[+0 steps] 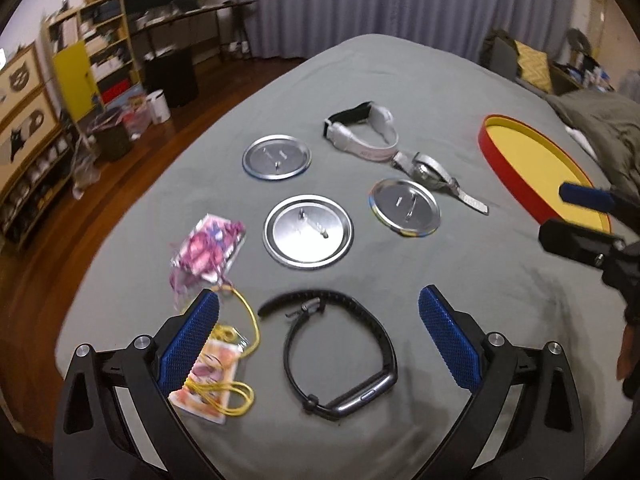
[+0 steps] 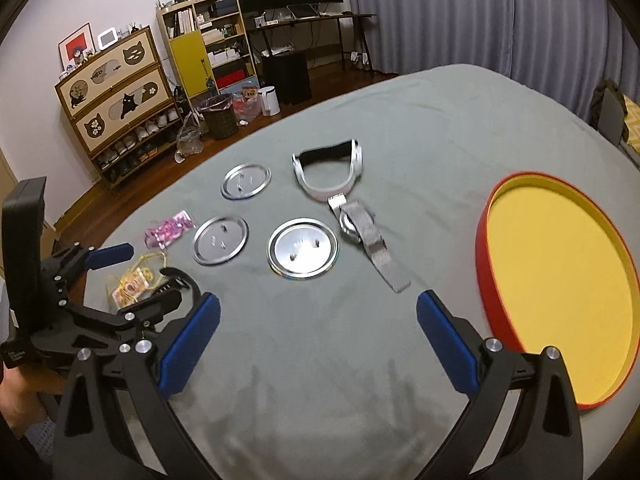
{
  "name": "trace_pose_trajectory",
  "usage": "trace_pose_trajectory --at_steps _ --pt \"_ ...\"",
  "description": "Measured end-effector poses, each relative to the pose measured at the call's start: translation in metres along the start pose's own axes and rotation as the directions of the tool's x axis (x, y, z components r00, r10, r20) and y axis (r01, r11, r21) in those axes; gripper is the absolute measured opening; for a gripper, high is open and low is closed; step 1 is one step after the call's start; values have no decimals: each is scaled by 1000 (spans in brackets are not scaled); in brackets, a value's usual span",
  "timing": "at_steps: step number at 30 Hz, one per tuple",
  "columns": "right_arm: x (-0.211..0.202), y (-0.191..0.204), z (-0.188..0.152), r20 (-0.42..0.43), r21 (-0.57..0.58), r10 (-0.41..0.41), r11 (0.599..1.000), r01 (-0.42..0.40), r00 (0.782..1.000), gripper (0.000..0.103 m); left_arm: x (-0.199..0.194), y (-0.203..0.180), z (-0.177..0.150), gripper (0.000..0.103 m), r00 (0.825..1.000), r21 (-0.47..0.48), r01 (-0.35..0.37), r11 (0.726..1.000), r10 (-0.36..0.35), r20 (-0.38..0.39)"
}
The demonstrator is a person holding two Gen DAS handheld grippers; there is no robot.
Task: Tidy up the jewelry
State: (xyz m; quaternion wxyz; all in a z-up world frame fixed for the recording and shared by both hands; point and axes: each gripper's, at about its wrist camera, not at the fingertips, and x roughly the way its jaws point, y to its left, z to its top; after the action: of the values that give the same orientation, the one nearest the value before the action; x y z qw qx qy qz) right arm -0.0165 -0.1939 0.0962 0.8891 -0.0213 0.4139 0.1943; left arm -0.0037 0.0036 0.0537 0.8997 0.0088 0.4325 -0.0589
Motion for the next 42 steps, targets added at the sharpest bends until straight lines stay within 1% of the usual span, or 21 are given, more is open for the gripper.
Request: trace_pose_trajectory --at_steps 2,5,10,14,16,18,19,21,24,28,30,36,42 --pt "9 -3 -5 -16 5 10 1000 -10 1000 95 5 -1 -5 98 1000 -28 5 1000 -5 -1" --pt "22 -9 -10 -39 13 10 1000 -10 999 95 12 -3 -10 98 1000 -51 -16 999 16 6" --pt "41 -8 -21 -67 -27 -14 1000 12 998 95 26 -7 -12 98 999 -96 -50 994 50 0" --pt "53 -11 -29 -85 -43 -16 999 13 996 95 41 -6 -13 98 998 -179 -64 982 61 -20" --pt "58 -13 -33 -89 -39 -11 999 7 996 95 47 -6 -13 98 996 -210 -94 973 91 -24" --pt "64 -15 -38 -101 -41 -13 999 9 995 95 51 -12 -14 98 990 -205 -138 969 139 -10" --pt "68 -14 -42 -104 -49 -21 999 16 994 95 54 -16 -15 98 986 -185 -164 969 164 -17" --pt "70 -12 -47 -84 -70 -40 997 34 996 95 59 -24 -15 98 979 -151 -204 967 202 -31" --pt "71 -6 -51 -71 -102 -75 993 68 995 96 63 -29 -14 98 970 -135 -242 961 237 -49" --pt "70 -5 -53 -59 -103 -79 992 72 995 96 65 -34 -15 98 962 -112 -274 955 270 -45" --pt "71 -5 -53 -60 -100 -75 993 69 995 96 64 -35 -15 98 960 -108 -279 954 276 -43" --pt "71 -7 -52 -63 -93 -68 994 62 996 96 61 -30 -17 98 965 -122 -264 957 261 -38" --pt "71 -6 -51 -63 -92 -67 994 61 996 96 60 -29 -18 98 965 -124 -261 957 258 -38"
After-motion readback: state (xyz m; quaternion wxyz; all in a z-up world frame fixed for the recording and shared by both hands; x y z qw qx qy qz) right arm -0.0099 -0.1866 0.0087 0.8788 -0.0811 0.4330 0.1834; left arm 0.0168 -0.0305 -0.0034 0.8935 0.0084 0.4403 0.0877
